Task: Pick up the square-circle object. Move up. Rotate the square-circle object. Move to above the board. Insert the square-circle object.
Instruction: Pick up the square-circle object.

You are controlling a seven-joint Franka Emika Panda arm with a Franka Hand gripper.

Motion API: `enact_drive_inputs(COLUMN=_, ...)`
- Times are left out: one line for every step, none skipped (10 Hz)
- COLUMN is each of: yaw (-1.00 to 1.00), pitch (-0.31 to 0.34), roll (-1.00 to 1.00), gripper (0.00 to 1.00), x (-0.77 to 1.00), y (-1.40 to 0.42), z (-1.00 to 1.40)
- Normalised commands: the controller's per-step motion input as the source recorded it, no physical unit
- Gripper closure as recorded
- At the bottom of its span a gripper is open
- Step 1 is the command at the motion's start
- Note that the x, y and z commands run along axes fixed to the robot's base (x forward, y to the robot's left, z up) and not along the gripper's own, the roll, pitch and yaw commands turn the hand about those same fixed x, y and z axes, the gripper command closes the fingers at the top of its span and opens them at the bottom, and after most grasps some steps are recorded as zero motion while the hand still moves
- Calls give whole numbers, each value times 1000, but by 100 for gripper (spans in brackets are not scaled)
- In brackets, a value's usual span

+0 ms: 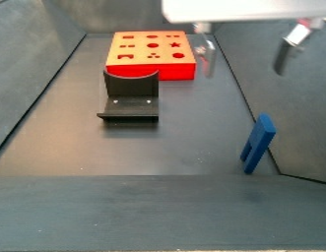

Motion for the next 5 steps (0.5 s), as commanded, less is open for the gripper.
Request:
enact_drive_inputs(yaw=-49, pitch=-16, roll=-16, gripper=0, x=-363, y=443, z=-57)
enact_drive_inputs(yaw=-94, pitch=-26, roll=-36, gripper=0, x=-380, y=397, z=-80)
enact_drive_inputs(yaw=-111, pitch=-50, roll=-84, gripper=0, x=-194, y=217, z=-126)
enact_drive_inputs(yaw=-74, pitch=-61, roll=-86, gripper=0, x=0, y=37, z=-240)
enact_drive_inputs(yaw=-80, pitch=-114, roll=-51, gripper=0, x=-57, y=0, z=-403)
